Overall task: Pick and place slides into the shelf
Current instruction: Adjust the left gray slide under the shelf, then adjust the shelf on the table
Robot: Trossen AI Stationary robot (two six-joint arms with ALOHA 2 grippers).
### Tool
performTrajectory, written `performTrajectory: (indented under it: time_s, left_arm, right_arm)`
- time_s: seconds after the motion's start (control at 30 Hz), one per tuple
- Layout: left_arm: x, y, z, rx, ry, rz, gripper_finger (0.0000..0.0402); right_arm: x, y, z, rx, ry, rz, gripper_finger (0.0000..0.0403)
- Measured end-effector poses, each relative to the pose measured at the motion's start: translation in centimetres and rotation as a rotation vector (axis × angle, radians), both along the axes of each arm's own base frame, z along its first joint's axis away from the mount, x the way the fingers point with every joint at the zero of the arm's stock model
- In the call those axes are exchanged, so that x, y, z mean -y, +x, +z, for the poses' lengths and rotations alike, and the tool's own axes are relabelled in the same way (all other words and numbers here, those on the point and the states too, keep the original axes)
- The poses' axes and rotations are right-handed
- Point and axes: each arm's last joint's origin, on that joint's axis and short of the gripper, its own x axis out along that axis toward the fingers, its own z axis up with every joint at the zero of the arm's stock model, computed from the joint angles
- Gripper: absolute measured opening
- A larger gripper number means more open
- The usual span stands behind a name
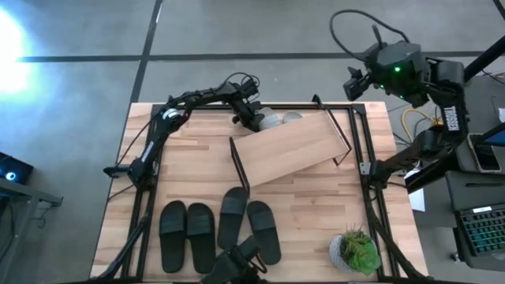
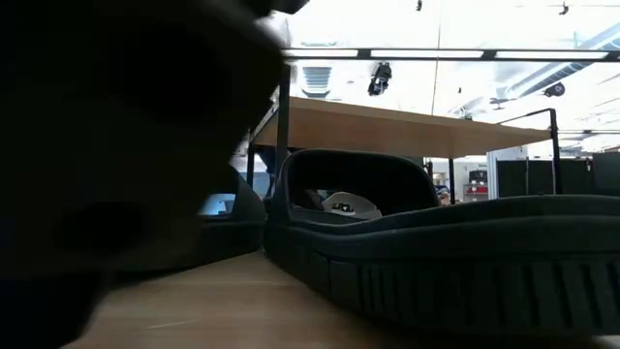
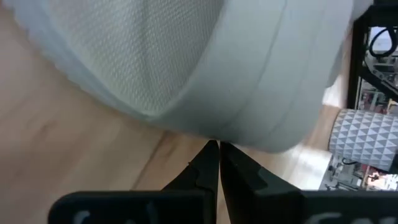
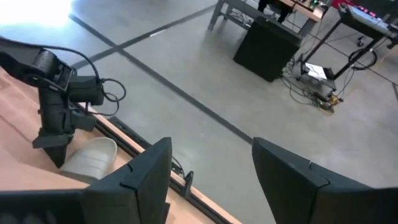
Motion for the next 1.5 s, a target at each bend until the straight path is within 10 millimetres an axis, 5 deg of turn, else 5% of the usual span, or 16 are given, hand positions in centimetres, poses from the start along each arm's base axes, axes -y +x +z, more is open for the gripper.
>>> performTrajectory:
  time_s: [0.37, 0.57, 0.8, 1.5]
  left_arm:
    - [-0.9, 1.3, 1.8, 0.059, 0.01, 0.054, 0.0]
    - [-1.6, 1.2, -0.1, 0.042, -0.075, 0.082, 0.0]
    - [-2.5, 1.7, 0.5, 0.092, -0.083, 0.09, 0.0]
    - [-3.0, -0.1, 1.2, 0.054, -0.079, 0.093, 0.0]
  right_arm:
    - [0.2, 0.5, -0.2, 0.02, 0.016, -0.022, 0.0215]
    - [0.2, 0.4, -0.1, 0.038, 0.022, -0.031, 0.0215]
    - [0.2, 0.5, -0.2, 0.079, 0.041, -0.055, 0.0215]
    - [0.8, 2.4, -0.9, 0.074, 0.078, -0.07, 0.0215]
